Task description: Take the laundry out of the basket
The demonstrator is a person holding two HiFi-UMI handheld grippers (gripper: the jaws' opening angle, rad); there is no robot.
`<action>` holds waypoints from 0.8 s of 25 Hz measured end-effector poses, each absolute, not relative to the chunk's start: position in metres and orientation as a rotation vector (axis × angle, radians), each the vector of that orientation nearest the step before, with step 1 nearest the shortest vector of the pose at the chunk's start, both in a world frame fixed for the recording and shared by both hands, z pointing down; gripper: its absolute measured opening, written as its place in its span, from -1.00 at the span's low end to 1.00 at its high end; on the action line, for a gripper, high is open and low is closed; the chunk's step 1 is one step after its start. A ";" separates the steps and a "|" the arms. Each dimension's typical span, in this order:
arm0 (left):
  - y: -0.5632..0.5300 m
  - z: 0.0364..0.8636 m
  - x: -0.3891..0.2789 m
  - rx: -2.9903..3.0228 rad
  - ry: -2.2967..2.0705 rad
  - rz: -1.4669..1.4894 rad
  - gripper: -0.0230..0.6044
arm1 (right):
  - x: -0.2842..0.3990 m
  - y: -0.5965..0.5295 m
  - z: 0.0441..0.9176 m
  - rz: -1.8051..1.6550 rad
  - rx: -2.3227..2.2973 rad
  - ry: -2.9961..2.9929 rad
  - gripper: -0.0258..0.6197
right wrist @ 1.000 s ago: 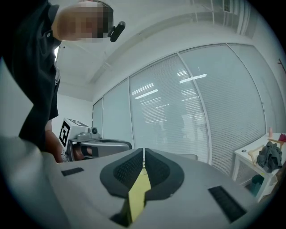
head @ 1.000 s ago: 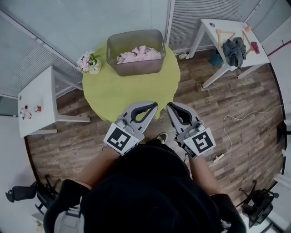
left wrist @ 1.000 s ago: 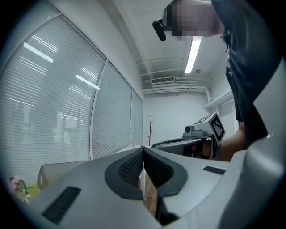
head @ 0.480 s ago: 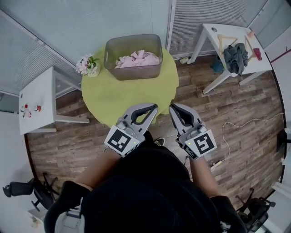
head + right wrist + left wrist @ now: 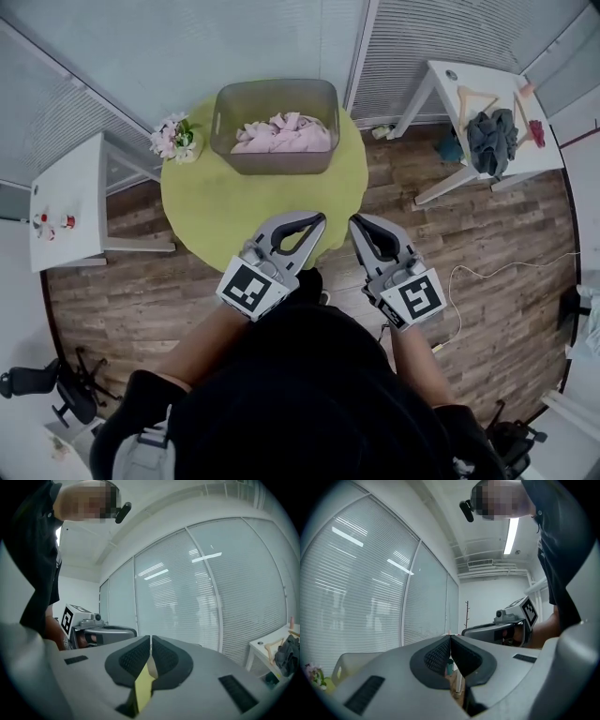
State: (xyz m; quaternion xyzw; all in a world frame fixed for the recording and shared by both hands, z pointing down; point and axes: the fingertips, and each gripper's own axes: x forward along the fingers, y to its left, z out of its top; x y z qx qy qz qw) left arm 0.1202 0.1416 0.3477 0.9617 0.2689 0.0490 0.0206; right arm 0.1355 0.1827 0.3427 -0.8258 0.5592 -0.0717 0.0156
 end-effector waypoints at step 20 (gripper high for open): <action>0.020 0.379 0.217 2.953 0.563 0.196 -0.89 | 0.236 0.052 0.377 -0.408 -2.446 2.035 -0.82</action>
